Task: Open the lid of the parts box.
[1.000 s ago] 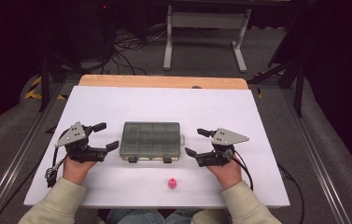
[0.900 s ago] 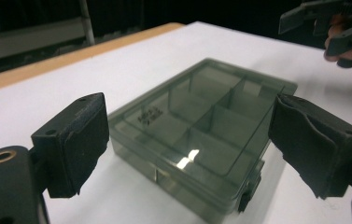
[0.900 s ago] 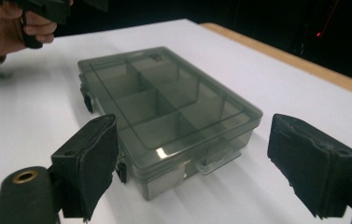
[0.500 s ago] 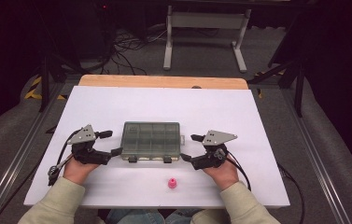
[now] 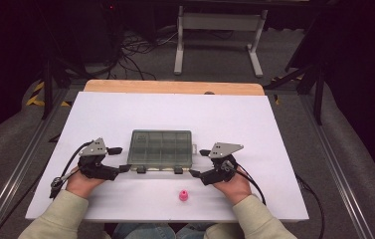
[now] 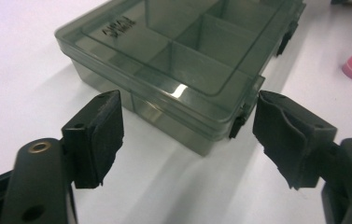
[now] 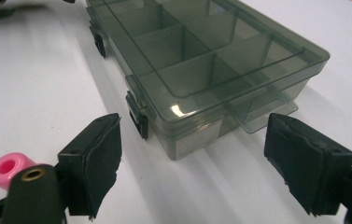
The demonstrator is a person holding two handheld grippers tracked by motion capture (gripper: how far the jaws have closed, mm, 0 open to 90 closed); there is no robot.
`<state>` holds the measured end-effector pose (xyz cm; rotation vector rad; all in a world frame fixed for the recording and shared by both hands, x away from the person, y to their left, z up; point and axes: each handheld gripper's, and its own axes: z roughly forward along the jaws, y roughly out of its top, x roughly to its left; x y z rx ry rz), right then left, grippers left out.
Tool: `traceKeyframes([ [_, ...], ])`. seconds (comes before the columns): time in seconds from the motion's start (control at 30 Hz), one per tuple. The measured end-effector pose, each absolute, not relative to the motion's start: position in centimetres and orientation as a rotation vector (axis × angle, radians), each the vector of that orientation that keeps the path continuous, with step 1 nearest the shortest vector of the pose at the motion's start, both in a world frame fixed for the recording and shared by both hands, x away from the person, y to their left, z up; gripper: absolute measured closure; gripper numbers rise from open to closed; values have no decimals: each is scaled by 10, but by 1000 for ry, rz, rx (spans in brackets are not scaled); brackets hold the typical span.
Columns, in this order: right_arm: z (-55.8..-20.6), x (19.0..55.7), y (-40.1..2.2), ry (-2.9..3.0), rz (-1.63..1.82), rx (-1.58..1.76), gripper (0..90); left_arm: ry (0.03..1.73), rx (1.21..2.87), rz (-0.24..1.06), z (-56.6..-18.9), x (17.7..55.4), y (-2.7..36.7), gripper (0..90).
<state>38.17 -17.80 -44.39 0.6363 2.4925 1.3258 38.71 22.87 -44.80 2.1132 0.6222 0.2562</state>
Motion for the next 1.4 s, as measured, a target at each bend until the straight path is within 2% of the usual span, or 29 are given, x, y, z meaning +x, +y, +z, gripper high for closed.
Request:
traceKeyframes([
  [0.17, -448, 382, -175, 2526, 1295, 635, 199, 641, 2158, 258, -451, 387, 226, 247],
  [0.27, -451, 382, -174, 2543, 1283, 641, 203, 639, 2185, 252, -453, 387, 225, 295],
  [0.47, -453, 383, -174, 2552, 1266, 645, 239, 642, 2208, 246, -454, 386, 225, 331],
  [0.6, -452, 381, -175, 2542, 1266, 638, 297, 647, 2209, 236, -454, 385, 225, 407],
  [0.8, -451, 379, -174, 2548, 1272, 605, 505, 627, 2214, 216, -454, 385, 226, 531],
  [0.93, -452, 379, -173, 2554, 1266, 594, 590, 614, 2228, 219, -454, 384, 227, 598],
  [1.4, -452, 380, -173, 2558, 1279, 613, 674, 590, 2236, 201, -456, 381, 228, 715],
])
